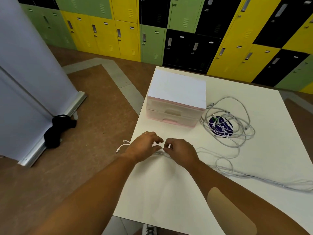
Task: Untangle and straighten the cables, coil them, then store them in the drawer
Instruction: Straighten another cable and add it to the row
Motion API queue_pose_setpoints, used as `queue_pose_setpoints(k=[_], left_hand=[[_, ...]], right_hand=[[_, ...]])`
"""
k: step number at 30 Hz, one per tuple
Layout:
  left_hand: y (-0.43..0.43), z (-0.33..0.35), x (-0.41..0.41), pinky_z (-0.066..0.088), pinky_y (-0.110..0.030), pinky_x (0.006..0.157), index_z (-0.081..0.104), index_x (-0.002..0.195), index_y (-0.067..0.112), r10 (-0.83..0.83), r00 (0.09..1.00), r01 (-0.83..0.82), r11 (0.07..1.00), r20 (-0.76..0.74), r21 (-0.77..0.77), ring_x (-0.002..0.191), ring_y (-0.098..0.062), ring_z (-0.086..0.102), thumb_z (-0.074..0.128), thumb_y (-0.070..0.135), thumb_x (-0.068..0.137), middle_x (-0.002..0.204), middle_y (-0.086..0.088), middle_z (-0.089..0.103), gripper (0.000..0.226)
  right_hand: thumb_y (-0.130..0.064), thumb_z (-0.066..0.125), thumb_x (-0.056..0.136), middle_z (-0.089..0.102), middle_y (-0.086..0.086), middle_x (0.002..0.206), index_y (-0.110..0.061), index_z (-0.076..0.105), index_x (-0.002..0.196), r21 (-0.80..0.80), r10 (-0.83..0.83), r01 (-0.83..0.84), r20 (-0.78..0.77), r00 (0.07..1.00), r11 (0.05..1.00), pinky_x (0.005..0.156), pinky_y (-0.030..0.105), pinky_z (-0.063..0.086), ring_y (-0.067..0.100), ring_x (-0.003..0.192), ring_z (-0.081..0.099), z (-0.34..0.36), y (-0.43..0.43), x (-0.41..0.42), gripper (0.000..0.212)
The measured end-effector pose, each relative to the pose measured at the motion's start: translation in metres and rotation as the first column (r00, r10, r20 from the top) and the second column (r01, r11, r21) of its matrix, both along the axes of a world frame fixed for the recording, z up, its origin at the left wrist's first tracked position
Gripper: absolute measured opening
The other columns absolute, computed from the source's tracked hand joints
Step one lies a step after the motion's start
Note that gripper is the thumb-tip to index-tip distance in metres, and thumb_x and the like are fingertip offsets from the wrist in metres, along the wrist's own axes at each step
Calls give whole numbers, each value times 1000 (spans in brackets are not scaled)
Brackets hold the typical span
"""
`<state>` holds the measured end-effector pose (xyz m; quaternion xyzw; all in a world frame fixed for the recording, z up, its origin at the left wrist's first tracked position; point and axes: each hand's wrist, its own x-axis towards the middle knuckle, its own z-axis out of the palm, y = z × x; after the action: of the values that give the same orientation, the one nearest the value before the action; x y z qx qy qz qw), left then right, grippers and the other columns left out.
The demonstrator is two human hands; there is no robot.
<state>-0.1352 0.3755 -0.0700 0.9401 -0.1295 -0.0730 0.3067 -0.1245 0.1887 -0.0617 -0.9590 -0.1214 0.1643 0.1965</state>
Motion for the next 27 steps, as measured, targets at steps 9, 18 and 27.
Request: queue_pose_setpoints(k=[9, 18, 27], left_hand=[[-6, -12, -4, 48, -31, 78, 71, 89, 15, 38, 996, -37, 999, -79, 24, 81, -15, 57, 65, 15, 89, 90, 2, 62, 6], [-15, -13, -6, 47, -29, 74, 67, 83, 13, 55, 996, -53, 998, -72, 21, 79, -16, 55, 66, 11, 87, 85, 3, 58, 5], [-13, -18, -7, 41, -26, 68, 70, 84, 14, 80, 993, -74, 995, -90, 69, 78, -16, 54, 66, 11, 87, 83, 4, 56, 6]], right_hand=[[-37, 55, 94, 68, -8, 83, -29, 64, 92, 1, -6, 6, -22, 1000, 1000, 68, 31, 47, 19, 80, 63, -2, -14, -6, 12], [-36, 49, 99, 68, -6, 87, -27, 58, 95, -145, -16, 25, 64, 998, 989, 72, 33, 48, 22, 83, 63, -4, -40, -15, 13], [-52, 55, 94, 63, -4, 78, -24, 52, 80, -193, -125, 128, 24, 992, 973, 70, 32, 45, 21, 75, 58, 3, -67, -16, 31]])
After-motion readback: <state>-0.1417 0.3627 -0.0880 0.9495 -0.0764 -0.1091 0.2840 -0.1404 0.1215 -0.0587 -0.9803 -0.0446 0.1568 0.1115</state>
